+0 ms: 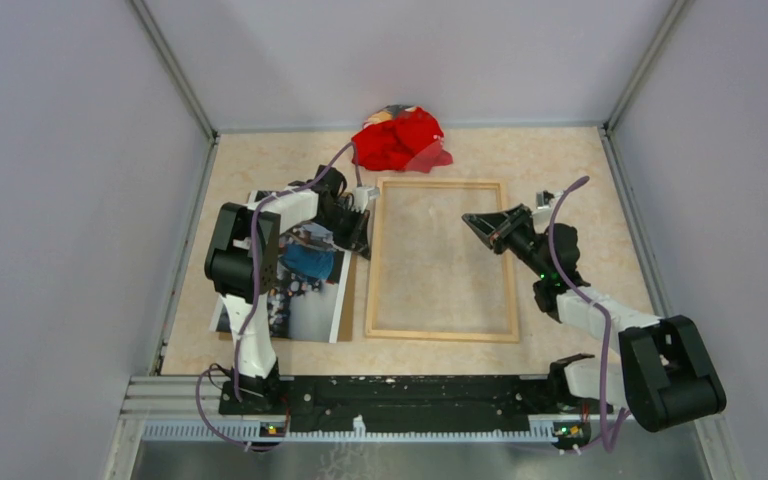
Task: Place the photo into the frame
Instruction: Place the photo frame item in the photo frame, then move the photo frame to the center of the board, then pick up the photo at the center of the board.
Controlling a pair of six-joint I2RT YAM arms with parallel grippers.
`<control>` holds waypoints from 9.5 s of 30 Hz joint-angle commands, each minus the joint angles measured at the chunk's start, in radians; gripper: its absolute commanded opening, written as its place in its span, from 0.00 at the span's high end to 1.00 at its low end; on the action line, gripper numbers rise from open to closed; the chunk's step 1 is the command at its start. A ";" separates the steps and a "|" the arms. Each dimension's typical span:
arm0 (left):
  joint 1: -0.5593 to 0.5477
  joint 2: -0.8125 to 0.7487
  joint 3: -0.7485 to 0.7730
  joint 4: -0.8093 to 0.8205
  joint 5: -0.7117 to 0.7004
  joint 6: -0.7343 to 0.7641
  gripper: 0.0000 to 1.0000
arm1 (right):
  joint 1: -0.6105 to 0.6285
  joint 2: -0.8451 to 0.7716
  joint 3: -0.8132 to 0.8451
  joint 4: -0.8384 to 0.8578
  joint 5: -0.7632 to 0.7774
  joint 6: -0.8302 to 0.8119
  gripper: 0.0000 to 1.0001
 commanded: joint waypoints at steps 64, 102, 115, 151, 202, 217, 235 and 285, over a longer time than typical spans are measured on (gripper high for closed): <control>-0.013 -0.061 -0.022 0.038 0.027 0.018 1.00 | 0.114 -0.007 -0.030 0.159 0.135 0.252 1.00; -0.013 -0.077 -0.040 0.043 0.017 0.026 1.00 | 0.172 0.048 0.038 0.140 0.177 0.242 1.00; -0.013 -0.080 -0.043 0.041 0.018 0.028 1.00 | -0.005 -0.045 0.022 -0.072 -0.031 -0.014 1.00; -0.014 -0.083 -0.036 0.042 0.017 0.024 1.00 | -0.089 -0.010 0.147 -0.450 -0.039 -0.450 1.00; -0.016 -0.077 -0.041 0.042 0.015 0.030 1.00 | -0.079 0.122 0.188 -0.529 -0.004 -0.641 0.55; -0.015 -0.074 -0.039 0.043 0.017 0.029 1.00 | -0.079 0.155 0.275 -0.704 0.135 -0.772 0.25; -0.015 -0.070 -0.032 0.034 0.016 0.033 1.00 | -0.081 0.150 0.341 -0.779 0.277 -0.828 0.04; 0.609 -0.397 0.037 -0.195 -0.417 0.226 0.39 | 0.503 0.655 1.193 -1.134 0.306 -0.631 0.01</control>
